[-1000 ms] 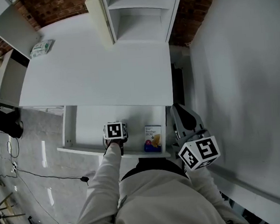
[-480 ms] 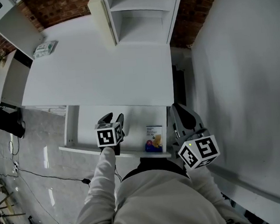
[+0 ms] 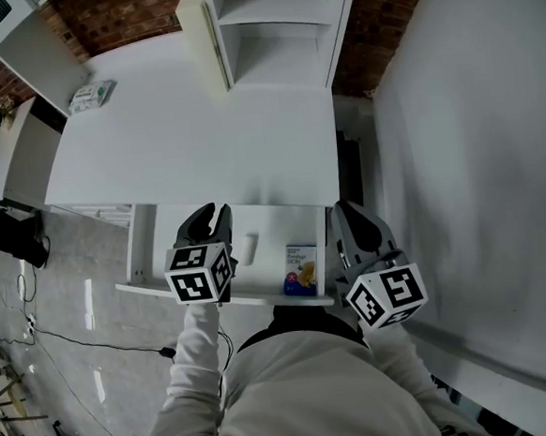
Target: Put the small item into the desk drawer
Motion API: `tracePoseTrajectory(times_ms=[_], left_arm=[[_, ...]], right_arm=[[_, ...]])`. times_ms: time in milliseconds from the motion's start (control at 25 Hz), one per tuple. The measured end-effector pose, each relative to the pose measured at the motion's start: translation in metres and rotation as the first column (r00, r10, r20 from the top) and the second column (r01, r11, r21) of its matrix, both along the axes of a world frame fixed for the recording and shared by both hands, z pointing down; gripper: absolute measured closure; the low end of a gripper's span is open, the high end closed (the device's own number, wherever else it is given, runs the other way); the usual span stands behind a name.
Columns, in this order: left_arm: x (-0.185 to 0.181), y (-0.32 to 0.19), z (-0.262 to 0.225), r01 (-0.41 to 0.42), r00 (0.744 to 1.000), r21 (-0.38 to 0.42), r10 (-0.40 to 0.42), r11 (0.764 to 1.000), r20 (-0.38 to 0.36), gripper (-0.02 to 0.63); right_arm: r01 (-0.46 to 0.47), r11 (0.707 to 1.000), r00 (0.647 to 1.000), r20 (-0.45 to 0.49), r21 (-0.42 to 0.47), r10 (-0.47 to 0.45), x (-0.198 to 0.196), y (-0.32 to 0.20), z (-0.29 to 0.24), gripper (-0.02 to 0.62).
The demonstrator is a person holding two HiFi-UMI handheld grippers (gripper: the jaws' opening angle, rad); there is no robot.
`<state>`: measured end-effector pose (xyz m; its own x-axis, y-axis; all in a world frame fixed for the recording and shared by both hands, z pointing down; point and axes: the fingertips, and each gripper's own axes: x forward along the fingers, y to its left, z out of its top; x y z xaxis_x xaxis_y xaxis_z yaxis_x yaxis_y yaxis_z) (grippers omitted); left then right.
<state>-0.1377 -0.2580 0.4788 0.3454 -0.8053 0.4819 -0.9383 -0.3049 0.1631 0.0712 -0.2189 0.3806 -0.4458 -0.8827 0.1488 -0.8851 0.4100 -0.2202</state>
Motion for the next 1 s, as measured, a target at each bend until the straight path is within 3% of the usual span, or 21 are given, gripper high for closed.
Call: tracePoseTrajectory(times_ms=[480, 1000], left_arm=[[0.004, 0.011, -0.075, -0.030, 1.000, 0.223, 0.028, 0.974, 0.011, 0.546], [-0.005, 0.034, -0.106, -0.009, 1.000, 0.329, 0.018, 0.944, -0.023, 0.588]], right_arm=[[0.001, 1.000, 1.000, -0.007, 0.017, -0.001, -0.006, 0.006, -0.006, 0.566], [0.005, 0.998, 1.000, -0.025, 0.055, -0.004, -0.014, 0.009, -0.016, 0.566]])
